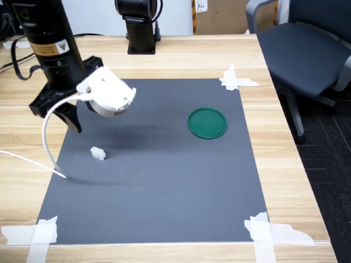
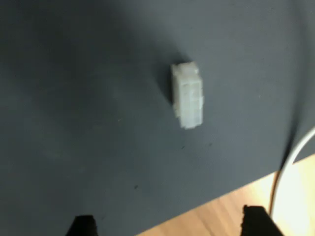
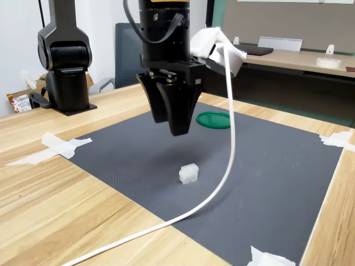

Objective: Grasp a white terminal and put it in the green lid.

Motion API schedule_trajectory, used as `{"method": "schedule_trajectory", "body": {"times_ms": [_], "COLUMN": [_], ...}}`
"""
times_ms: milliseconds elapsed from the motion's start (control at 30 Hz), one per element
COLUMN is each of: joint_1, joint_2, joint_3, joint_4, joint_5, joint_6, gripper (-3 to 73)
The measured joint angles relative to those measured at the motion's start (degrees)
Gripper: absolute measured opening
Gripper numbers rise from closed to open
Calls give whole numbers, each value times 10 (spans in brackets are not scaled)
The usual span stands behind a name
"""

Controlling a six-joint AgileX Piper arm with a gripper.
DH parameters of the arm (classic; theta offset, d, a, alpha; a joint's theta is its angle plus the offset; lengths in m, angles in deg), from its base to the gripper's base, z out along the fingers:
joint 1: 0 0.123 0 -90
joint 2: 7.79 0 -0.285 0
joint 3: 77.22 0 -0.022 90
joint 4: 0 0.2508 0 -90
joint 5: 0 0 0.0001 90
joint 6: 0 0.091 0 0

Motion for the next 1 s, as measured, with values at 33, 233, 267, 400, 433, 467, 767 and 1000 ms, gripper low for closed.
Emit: {"method": "schedule_trajectory", "body": {"times_ms": [33,233,267,400,433,467,767,1000], "joint_1": [0,0,0,0,0,0,0,0], "joint_2": [7,38,40,47,50,55,90,94], "joint_3": [0,0,0,0,0,0,0,0], "joint_4": [-6,-6,0,12,13,13,22,35], "joint_5": [-5,-17,-23,-41,-45,-49,-61,-69], "joint_6": [-2,-4,-8,-25,-26,-28,-32,-34], "gripper": [557,557,557,557,556,556,556,520]}}
